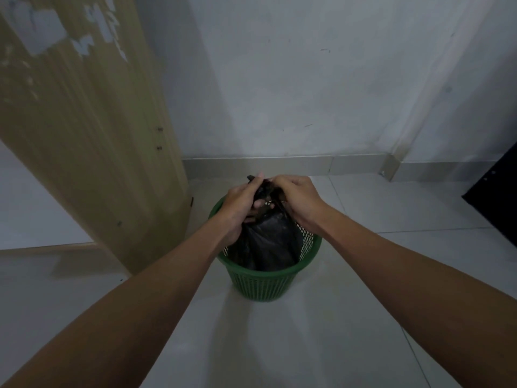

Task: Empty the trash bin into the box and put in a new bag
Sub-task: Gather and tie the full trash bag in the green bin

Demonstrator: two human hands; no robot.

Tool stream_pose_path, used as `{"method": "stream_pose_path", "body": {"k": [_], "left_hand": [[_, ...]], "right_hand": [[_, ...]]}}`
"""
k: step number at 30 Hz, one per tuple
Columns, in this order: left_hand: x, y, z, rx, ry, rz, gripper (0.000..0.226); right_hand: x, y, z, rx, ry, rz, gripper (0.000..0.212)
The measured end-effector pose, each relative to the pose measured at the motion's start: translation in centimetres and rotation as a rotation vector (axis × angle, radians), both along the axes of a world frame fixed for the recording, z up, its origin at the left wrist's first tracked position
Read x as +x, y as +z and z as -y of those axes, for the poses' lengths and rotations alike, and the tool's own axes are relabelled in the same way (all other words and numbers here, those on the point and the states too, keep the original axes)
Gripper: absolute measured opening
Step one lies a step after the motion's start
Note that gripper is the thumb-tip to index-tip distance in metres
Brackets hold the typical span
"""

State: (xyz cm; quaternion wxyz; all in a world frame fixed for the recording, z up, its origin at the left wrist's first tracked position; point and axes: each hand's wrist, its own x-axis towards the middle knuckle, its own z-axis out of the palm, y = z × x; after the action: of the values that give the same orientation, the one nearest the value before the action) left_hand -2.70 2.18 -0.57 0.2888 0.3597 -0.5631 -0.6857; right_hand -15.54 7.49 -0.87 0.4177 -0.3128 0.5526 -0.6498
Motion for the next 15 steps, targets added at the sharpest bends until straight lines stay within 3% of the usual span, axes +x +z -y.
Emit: {"method": "stream_pose_path", "body": {"k": [4,8,11,15], "left_hand": [[-0.15,0.04,-0.04,-0.027,0.002,0.047,0.042],[-0.12,0.13,0.01,-0.018,0.076,0.043,0.043],[-0.19,0.23,-0.31,-0.041,0.115,0.042,0.036],[0.05,-0.42,-0.24,-0.281,0.185,0.079,0.035]], "right_hand": [[0.04,0.05,0.06,0.013,0.052,-0.094,0.040],[0.06,0.09,-0.77,-0.064,0.118,-0.151,0.028],[-0.05,-0.12,-0.72,-0.083,0.053,-0.338,0.016],[-0.41,-0.45,-0.23,0.015,-0.043,-0.283,0.020]]}}
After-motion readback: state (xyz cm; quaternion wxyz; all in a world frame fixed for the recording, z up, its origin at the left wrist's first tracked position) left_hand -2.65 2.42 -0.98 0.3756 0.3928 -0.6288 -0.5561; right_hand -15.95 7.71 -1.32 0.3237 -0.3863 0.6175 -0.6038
